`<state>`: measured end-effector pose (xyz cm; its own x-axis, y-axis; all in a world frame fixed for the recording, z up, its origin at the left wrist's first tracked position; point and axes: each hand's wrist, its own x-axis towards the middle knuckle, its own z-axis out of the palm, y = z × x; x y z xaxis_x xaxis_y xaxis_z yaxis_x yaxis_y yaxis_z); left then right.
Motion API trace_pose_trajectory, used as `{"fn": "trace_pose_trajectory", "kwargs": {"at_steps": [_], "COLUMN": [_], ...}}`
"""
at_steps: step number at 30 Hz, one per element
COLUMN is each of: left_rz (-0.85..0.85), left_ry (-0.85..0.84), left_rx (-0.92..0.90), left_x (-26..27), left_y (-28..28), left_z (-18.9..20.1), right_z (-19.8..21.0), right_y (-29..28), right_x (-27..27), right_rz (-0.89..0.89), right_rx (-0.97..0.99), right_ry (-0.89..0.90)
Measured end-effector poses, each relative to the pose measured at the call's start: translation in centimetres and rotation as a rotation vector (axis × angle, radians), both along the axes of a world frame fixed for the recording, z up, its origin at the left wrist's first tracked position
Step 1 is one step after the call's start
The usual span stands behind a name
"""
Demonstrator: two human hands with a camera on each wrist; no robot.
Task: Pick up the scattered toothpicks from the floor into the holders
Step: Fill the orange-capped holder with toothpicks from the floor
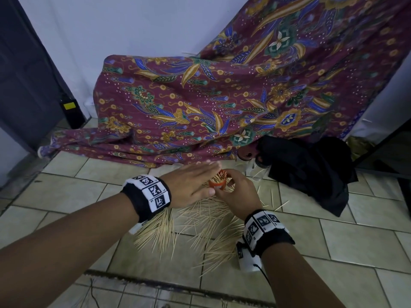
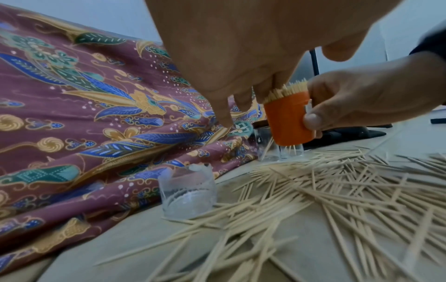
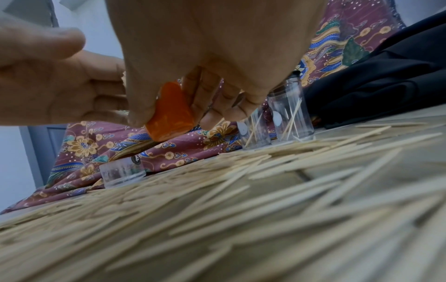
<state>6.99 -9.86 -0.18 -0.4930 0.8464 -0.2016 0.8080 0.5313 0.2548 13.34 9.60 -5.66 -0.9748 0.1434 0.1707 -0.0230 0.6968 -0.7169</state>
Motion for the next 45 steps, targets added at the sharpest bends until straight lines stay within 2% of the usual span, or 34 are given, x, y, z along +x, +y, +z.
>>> {"fn": "trace_pose_trajectory", "kwargs": {"at_steps": [4,8,12,17,23,28,33,37,42,45], "left_rz": [0.051,-0.028,0.027,-0.008,0.075,0.056,0.08,0.072,0.185,0.234], "left_ry": [0.05,0.073,0.088,0.099,0.124,0.112,0.127,0.106,0.066,0.071], "left_rx": [0.116,0.009,0.113,-0.007,0.182,0.08,0.103,0.052,0.14,0.108], "left_x": [0.0,0.1,0.1,0.3,-0.4,0.2,0.6,0.8,0.1,-0.5], "left_y": [-0.1,0.2,0.0,-0.1,-0.9,-1.3,-1.2,-1.2,-2.2,-3.2], "left_z": [0.3,-0.4,-0.1,-0.9,-0.4,-1.1,-1.0,-0.9,-0.7,-1.4], "right_z": [0.1,0.1,0.1,0.3,0.6,0.5,0.6,0.5,0.7,1.0], "right_y": [0.1,0.1,0.1,0.0,0.0,-0.2,-0.2,-0.3,-0.3,-0.4], "right_x": [0.0,-0.2,0.0,0.0,0.3,0.3,0.3,0.3,0.3,0.4], "right_rz": [-0.003,0.015,0.017,0.016,0.013,0.015,0.017,0.013,-0.006,-0.013], "right_rx": [-0.028,0.004,0.004,0.006,-0.015,-0.008,0.009,0.013,0.009,0.001], "right_ry": [0.007,-0.002,0.017,0.015,0.02,0.019,0.017,0.006,-0.019,-0.033]}}
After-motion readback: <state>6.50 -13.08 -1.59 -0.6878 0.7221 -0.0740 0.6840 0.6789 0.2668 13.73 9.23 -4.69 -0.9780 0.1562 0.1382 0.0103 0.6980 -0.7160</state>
